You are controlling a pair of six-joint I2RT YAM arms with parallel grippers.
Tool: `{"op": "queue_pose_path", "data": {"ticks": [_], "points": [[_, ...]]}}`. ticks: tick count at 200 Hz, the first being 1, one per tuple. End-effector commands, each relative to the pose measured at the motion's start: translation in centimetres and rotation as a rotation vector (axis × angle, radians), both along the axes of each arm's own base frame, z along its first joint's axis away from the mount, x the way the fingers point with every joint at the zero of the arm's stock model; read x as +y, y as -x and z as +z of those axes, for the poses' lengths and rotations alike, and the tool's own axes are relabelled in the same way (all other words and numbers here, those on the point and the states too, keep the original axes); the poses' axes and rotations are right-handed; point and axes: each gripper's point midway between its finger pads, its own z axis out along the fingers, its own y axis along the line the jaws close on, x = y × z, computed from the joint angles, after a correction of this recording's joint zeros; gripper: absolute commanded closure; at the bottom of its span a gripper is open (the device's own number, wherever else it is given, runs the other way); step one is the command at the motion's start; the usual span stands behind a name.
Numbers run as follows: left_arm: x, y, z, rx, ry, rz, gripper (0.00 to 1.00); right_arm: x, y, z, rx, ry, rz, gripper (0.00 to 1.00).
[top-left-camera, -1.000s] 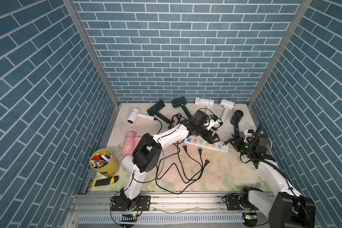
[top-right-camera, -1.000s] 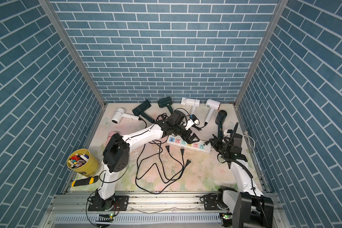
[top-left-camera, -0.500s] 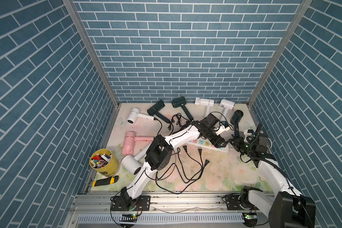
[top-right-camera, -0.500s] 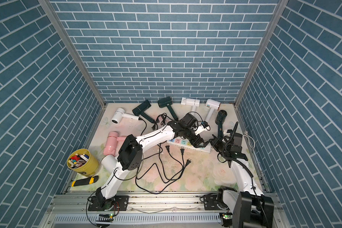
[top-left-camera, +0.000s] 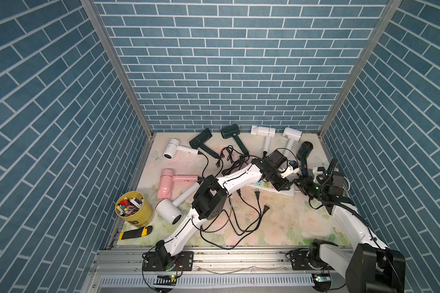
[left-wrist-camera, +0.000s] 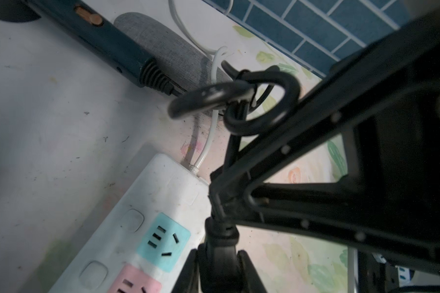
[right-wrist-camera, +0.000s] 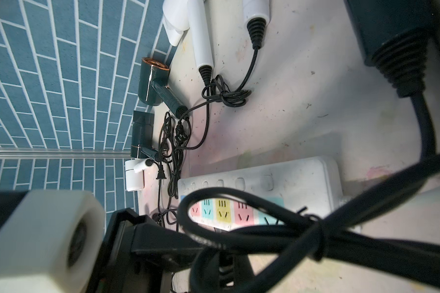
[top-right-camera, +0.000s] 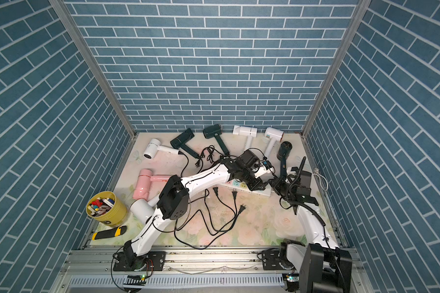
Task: Charge the blow dryers
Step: Pick up the plug from the center of the board.
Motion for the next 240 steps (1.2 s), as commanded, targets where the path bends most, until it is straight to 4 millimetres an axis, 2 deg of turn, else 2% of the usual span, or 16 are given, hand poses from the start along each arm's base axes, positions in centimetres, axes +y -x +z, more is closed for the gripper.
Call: {"op": "queue_pose_path", "data": {"ticks": [1,30,52,83,95,121,182,222,240], "points": [[0.0,-0.5,0.0,-0.039,-0.012,-0.004,0.82,0.6,-0.2,1.0,-0.015,-0.035,0.028,1.00],[0.3,-0.4,-0.3,-0.068,-0.022,-0.026,0.84,1.1,-0.1,0.7,-0.001,-0.054,0.063,1.00],[0.3,-0.3,-0.1,-0.084,-0.011,-0.048,0.84,1.5,-0.1,0.6,0.008,-0.078,0.091,0.82],[0.2,0.1,0.3,-0.084,0.013,-0.068,0.84,1.9,-0.1,0.5,0.007,-0.107,0.117,0.66],[0.1,0.3,0.4,-0.080,0.020,-0.077,0.84,2.0,-0.2,0.5,0.005,-0.122,0.125,0.63],[0.0,0.4,0.4,-0.070,0.026,-0.084,0.85,2.3,-0.2,0.4,0.009,-0.139,0.141,0.64],[-0.2,1.0,1.0,-0.047,0.049,-0.108,0.85,2.3,-0.1,-1.4,0.047,-0.136,0.155,0.68],[-0.1,0.8,1.1,-0.036,0.049,-0.114,0.85,2.3,0.4,-2.1,0.070,-0.108,0.181,0.63],[0.0,0.8,1.1,-0.031,0.050,-0.116,0.85,2.3,0.6,-2.2,0.070,-0.104,0.181,0.71]]}}
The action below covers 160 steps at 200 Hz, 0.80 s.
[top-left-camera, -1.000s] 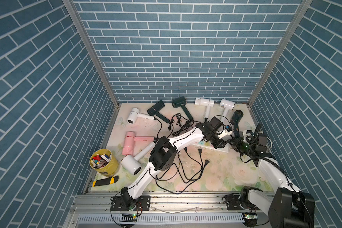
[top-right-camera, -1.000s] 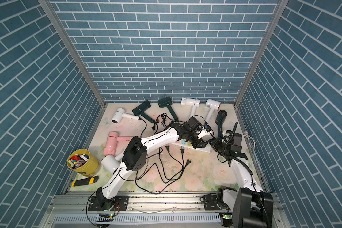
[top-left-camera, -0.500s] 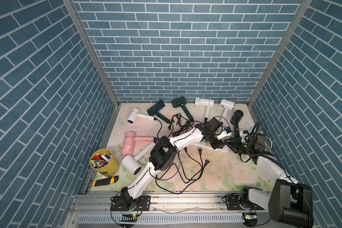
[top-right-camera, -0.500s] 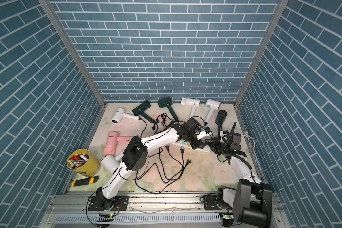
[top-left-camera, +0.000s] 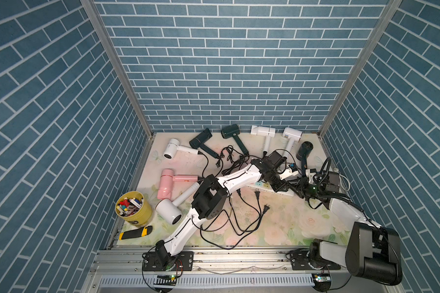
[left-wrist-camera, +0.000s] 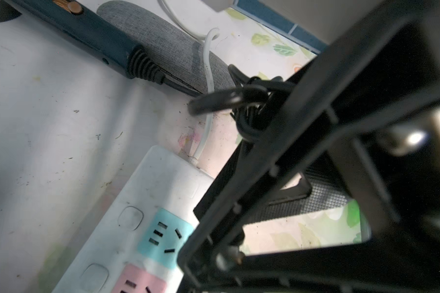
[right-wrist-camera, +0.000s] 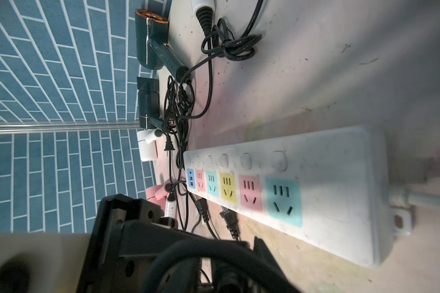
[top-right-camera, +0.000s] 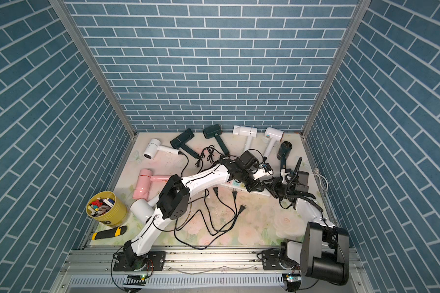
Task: Charge the blow dryers
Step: Pick up the plug from the center of the board.
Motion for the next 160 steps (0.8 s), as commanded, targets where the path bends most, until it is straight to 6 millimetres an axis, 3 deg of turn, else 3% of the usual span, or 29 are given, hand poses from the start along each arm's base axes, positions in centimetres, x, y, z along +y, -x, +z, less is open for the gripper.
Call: {"op": "queue_pose_path", "data": {"ticks": [1,44,72,84,104,117,135,160], "points": [[-0.5,0.3,2.0,-0.005,0.049,-0.036,0.85,0.2,0.2,0.2,-0.016,0.016,0.037,0.71],[-0.4,0.3,1.9,0.002,0.045,-0.036,0.83,0.1,0.3,0.2,-0.019,0.034,0.030,1.00],[0.2,0.0,2.9,0.011,0.039,-0.003,0.57,-0.2,0.1,0.2,-0.033,0.056,0.022,1.00],[1.1,-0.2,3.8,-0.005,0.030,0.029,0.40,-0.5,0.1,0.3,-0.046,0.088,0.015,1.00],[3.3,-0.6,5.4,-0.054,0.016,0.098,0.17,-1.5,0.0,0.1,-0.065,0.169,-0.013,1.00],[5.3,-0.9,6.5,-0.085,-0.001,0.163,0.07,-2.2,-0.2,-0.1,-0.070,0.225,-0.030,1.00],[8.4,-1.3,7.4,-0.111,-0.033,0.272,0.01,-2.9,-0.4,-0.6,-0.078,0.315,-0.039,1.00],[13.1,-1.5,7.6,-0.166,-0.092,0.429,0.01,-3.2,-0.9,-1.2,-0.083,0.444,-0.038,1.00]]}}
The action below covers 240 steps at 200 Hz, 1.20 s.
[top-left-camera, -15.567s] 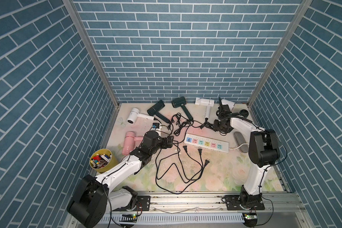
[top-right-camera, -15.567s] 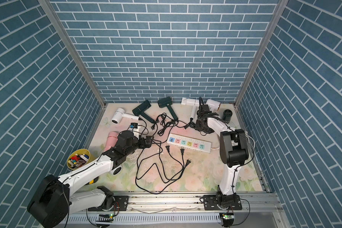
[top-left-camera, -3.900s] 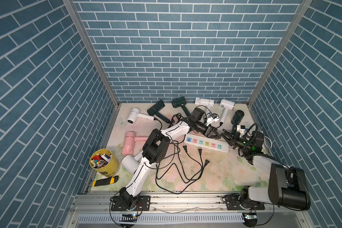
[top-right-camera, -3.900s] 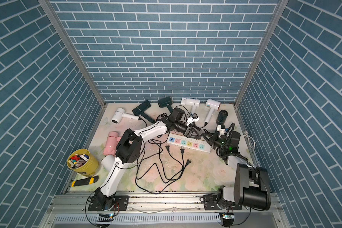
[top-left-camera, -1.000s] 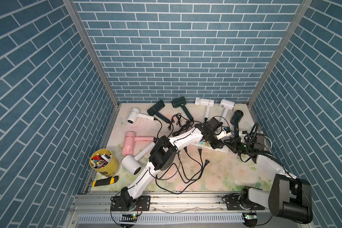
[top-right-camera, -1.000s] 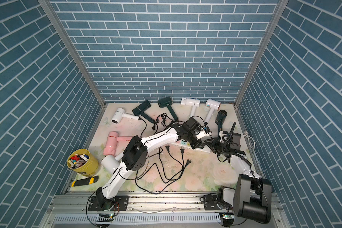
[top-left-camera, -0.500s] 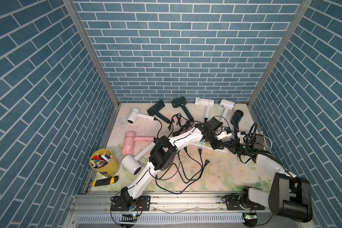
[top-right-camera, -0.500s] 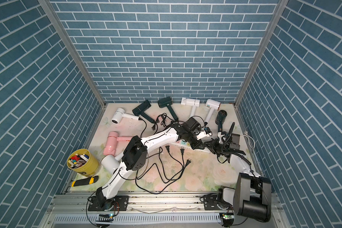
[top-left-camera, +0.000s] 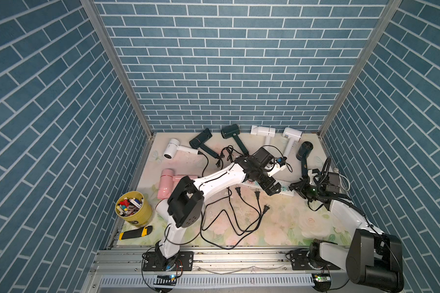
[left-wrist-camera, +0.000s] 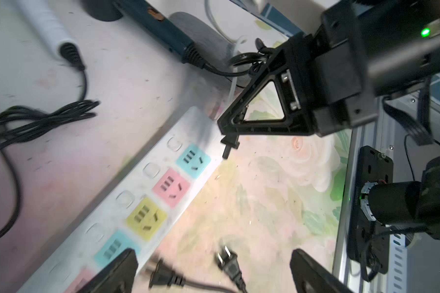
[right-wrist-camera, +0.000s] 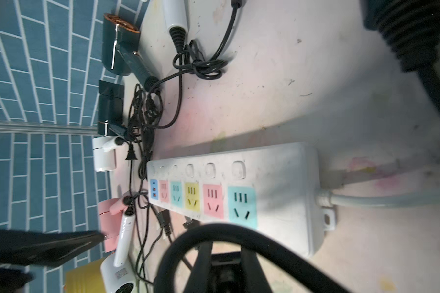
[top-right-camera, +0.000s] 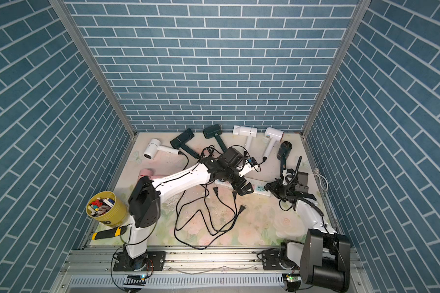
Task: Charge the blow dryers
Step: Pick up the plug from the center of the board, then insert the plug into the socket.
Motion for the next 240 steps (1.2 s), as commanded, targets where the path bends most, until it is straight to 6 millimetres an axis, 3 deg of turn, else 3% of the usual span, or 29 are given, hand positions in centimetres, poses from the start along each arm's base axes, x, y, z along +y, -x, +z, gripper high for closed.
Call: {"op": "queue_pose_path", "data": {"ticks": [1,19,53,77,98,119,204,240], "points": [[4.2,-1.9,0.7,-0.085,-0.052,0.204,0.00,-1.3,-1.0,0.2,-0.045,0.193,-0.005,1.00],[7.2,-1.7,0.4,-0.115,-0.072,0.313,0.01,-1.0,-1.4,0.1,-0.048,0.277,-0.001,1.00],[13.1,-1.3,-3.1,-0.202,-0.109,0.475,0.00,-0.1,-1.5,-0.2,-0.034,0.437,0.009,1.00],[16.7,-1.6,-5.5,-0.190,-0.039,0.559,0.01,0.2,-1.7,-0.9,-0.005,0.518,0.007,1.00],[19.6,-2.8,-4.3,-0.138,0.077,0.669,0.01,0.5,-1.9,-1.3,0.013,0.575,0.006,1.00],[20.5,-2.8,-3.2,-0.160,0.127,0.698,0.01,0.7,-2.3,-1.5,0.020,0.605,-0.006,1.00],[20.0,-2.9,-4.0,-0.127,0.118,0.700,0.00,1.8,-3.9,-0.9,-0.003,0.649,-0.016,1.00],[20.1,-2.9,-4.1,-0.131,0.117,0.703,0.01,2.6,-4.2,-2.1,0.016,0.647,0.006,1.00]]}}
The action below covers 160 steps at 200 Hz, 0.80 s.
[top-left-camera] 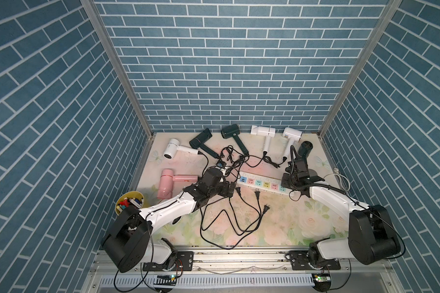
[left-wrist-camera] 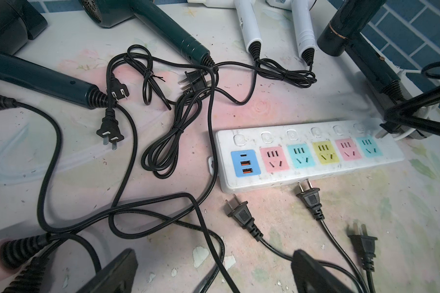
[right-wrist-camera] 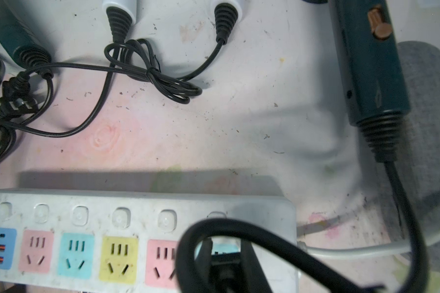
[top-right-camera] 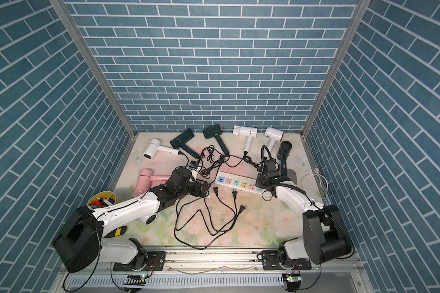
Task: Charge the blow dryers
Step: Insert the plug into the socket.
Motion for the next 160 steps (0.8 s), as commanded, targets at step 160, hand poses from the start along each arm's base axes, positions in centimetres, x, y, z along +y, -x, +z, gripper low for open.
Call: {"op": "queue_pose_path", "data": {"ticks": [160], "points": [[0.0,-0.2,0.8,-0.048,0.005,-0.006,0.01,0.1,2.6,-4.2,0.102,0.104,0.031,1.00]]}}
